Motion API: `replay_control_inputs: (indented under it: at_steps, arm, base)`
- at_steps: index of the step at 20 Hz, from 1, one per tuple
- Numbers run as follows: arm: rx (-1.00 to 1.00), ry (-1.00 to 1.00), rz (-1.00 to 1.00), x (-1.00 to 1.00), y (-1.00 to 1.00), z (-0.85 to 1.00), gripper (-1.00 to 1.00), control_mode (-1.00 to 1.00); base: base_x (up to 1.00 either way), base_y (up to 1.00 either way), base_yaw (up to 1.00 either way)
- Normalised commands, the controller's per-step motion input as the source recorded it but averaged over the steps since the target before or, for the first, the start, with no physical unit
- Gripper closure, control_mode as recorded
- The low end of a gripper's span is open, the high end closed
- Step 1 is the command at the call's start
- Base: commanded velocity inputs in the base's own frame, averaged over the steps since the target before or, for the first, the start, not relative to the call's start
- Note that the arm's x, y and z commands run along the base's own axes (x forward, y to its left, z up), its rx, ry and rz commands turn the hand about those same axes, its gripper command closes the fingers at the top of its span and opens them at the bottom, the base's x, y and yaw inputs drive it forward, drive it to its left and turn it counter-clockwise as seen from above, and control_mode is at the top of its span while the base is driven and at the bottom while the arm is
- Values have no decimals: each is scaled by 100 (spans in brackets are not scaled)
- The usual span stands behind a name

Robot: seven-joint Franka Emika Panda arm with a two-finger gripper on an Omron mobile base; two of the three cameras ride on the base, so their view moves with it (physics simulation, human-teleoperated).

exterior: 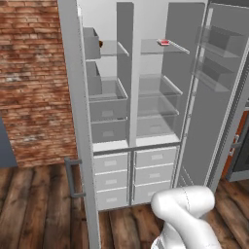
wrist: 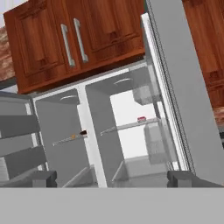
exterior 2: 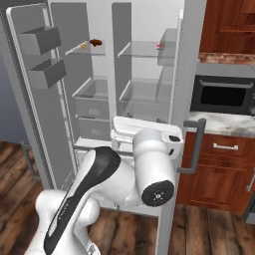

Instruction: There's a chicken drumstick in the fridge that needs to be moved to the freezer for freezing. Pick up the chicken drumstick from the fridge, place it on any shelf in the freezer, and close the fridge and freezer doors when done.

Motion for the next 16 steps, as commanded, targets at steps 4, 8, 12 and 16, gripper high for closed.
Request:
replay_control_inputs:
  at_steps: [4,8,12,16]
  arm:
    - [5,-10,19,22,-76,-9,-100,-100]
    - [11,-15,20,34,-65,0,-100,-100]
    - [9,-9,20,49,-53,0,-100,-100]
    - [8,-4,14,56,-49,0,-100,-100]
  base:
    - [0,0,0]
    - [0,0,0]
    - [0,0,0]
    - [0,0,0]
